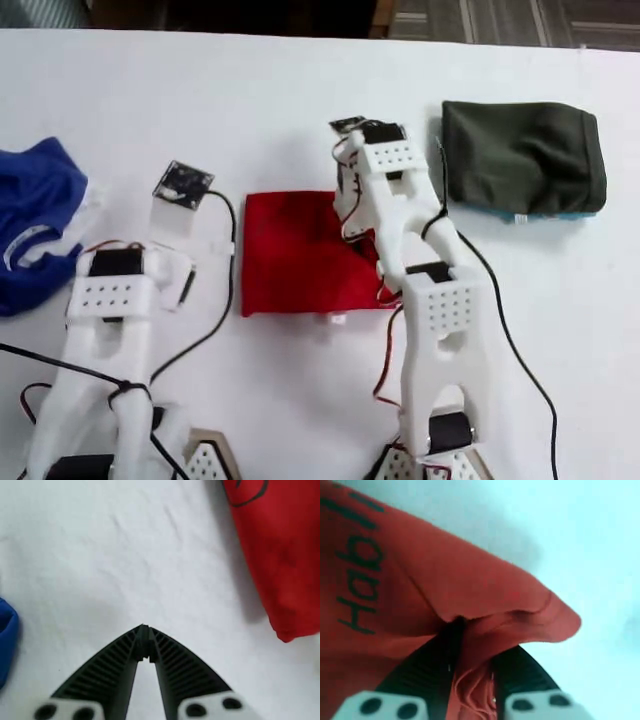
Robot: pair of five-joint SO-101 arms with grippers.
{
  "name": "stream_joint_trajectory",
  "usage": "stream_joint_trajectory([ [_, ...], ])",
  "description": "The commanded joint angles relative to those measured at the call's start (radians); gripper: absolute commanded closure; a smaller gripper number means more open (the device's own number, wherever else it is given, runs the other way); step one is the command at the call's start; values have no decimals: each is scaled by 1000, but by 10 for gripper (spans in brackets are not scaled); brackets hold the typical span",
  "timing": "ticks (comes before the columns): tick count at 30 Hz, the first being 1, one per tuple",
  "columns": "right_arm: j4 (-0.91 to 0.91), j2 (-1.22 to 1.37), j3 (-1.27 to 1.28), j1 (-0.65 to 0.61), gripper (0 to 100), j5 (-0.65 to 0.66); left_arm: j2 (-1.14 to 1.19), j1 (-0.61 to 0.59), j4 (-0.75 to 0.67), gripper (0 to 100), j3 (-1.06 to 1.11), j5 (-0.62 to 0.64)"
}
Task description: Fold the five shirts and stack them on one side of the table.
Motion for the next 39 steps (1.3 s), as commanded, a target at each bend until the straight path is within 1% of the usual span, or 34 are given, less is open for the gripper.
stream_joint_trajectory([
  [1, 53, -113, -164, 84, 979, 94, -35, -8, 3, 972, -44, -8],
  [4, 101, -153, -298, 151, 979, 227, -35, -8, -18, 972, -41, -8],
  [6, 122, -165, -365, 197, 979, 282, -35, -8, -34, 972, -38, -8],
  [11, 122, -174, -500, 298, 979, 307, -35, -8, -54, 972, -36, -8],
  [20, 120, -176, -783, 315, 979, 477, -35, -8, -81, 972, -36, -8],
  [25, 117, -170, -825, 383, 979, 532, -35, -9, -77, 972, -36, -12],
  [29, 36, -165, -809, 492, 979, 535, -35, -9, -78, 972, -35, -9],
  [32, -59, -165, -743, 564, 979, 537, -35, -9, -81, 972, -35, -8],
  [37, -295, -163, -575, 641, 979, 540, -35, -8, -81, 972, -36, -8],
  [39, -375, -163, -494, 654, 979, 575, -35, -8, -81, 972, -36, -8],
])
